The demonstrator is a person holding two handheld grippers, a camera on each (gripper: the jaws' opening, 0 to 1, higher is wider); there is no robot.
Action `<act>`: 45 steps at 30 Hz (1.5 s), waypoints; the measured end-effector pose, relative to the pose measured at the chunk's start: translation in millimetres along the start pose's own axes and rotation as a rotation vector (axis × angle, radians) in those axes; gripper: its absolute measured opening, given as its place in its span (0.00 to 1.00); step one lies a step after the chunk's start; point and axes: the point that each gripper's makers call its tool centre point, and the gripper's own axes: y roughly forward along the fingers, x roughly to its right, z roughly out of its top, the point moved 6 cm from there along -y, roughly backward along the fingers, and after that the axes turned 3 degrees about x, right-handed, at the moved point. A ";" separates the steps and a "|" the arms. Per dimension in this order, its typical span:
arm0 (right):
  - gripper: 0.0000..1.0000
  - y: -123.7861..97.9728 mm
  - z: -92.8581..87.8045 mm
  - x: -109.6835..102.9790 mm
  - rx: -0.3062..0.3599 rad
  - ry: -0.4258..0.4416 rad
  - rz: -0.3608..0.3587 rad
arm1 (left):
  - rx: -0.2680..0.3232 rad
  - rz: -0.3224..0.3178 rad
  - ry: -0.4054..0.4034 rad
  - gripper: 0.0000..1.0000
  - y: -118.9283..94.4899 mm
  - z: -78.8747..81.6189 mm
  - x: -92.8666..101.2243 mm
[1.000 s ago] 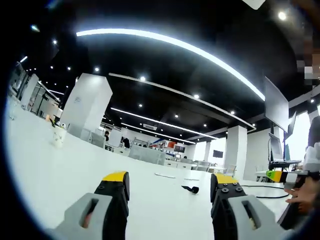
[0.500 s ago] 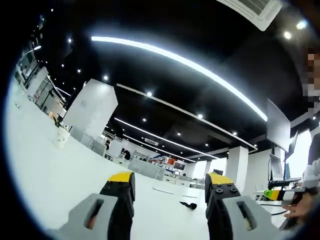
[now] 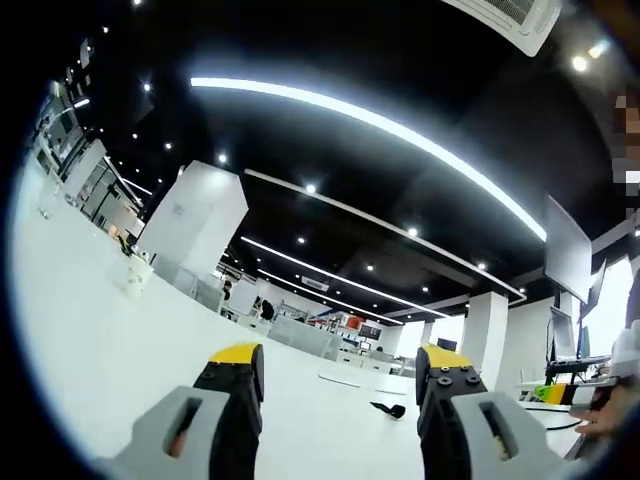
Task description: Find the charging cable on the desk, coil it up and secure with Velcro.
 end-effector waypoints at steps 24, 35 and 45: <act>0.59 -4.8 2.9 7.5 0.010 0.010 -0.013 | -0.026 -0.040 -0.025 0.65 -1.2 -6.2 11.4; 0.59 -6.4 0.1 7.2 0.006 0.022 -0.007 | -0.039 -0.040 -0.020 0.65 -1.2 -6.3 12.1; 0.59 -10.2 1.0 15.8 0.011 0.011 -0.031 | -0.048 -0.051 -0.011 0.66 0.2 -10.2 19.8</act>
